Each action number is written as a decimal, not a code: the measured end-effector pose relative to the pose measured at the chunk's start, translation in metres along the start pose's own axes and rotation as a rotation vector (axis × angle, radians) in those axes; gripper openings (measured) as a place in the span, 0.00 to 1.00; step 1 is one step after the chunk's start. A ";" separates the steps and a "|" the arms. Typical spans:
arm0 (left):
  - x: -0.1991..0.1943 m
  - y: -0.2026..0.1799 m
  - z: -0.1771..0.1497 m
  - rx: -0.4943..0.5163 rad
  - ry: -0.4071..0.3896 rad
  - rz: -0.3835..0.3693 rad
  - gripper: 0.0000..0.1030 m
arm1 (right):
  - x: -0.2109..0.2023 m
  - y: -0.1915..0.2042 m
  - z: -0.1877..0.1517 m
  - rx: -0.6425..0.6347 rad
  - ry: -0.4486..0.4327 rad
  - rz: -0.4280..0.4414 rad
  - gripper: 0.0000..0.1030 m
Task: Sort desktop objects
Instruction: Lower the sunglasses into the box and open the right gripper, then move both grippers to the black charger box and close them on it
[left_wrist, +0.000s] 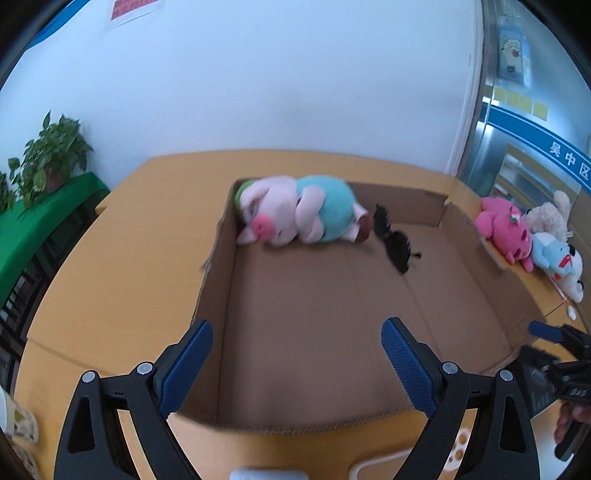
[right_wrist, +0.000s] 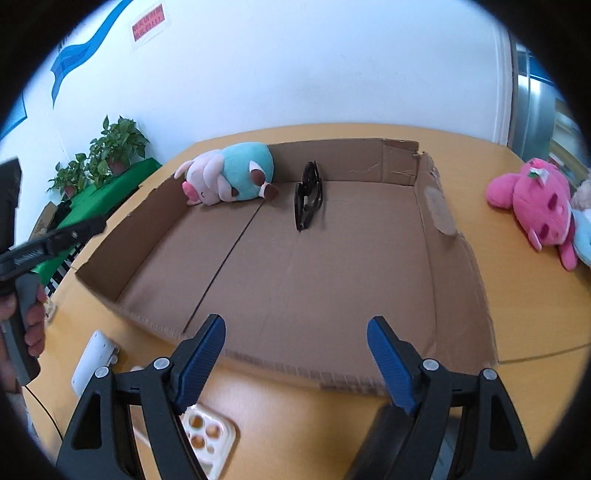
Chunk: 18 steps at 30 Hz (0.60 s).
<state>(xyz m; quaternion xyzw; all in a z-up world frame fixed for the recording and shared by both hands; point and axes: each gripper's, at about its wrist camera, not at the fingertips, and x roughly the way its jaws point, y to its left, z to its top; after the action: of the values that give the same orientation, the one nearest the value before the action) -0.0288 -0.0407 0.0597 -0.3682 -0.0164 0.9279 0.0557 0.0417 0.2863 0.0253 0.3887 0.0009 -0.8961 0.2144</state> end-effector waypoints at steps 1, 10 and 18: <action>-0.004 0.003 -0.009 -0.005 0.004 0.006 0.91 | -0.007 -0.004 -0.007 -0.004 -0.012 0.002 0.77; -0.038 -0.006 -0.056 -0.003 0.015 -0.070 0.91 | -0.058 -0.059 -0.062 0.018 -0.033 -0.048 0.78; -0.026 -0.104 -0.063 0.125 0.087 -0.290 0.91 | -0.060 -0.094 -0.095 0.099 0.035 0.018 0.78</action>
<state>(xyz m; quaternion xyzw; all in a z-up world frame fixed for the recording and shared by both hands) 0.0423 0.0589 0.0390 -0.3975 -0.0093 0.8926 0.2124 0.1082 0.4104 -0.0141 0.4143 -0.0430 -0.8862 0.2029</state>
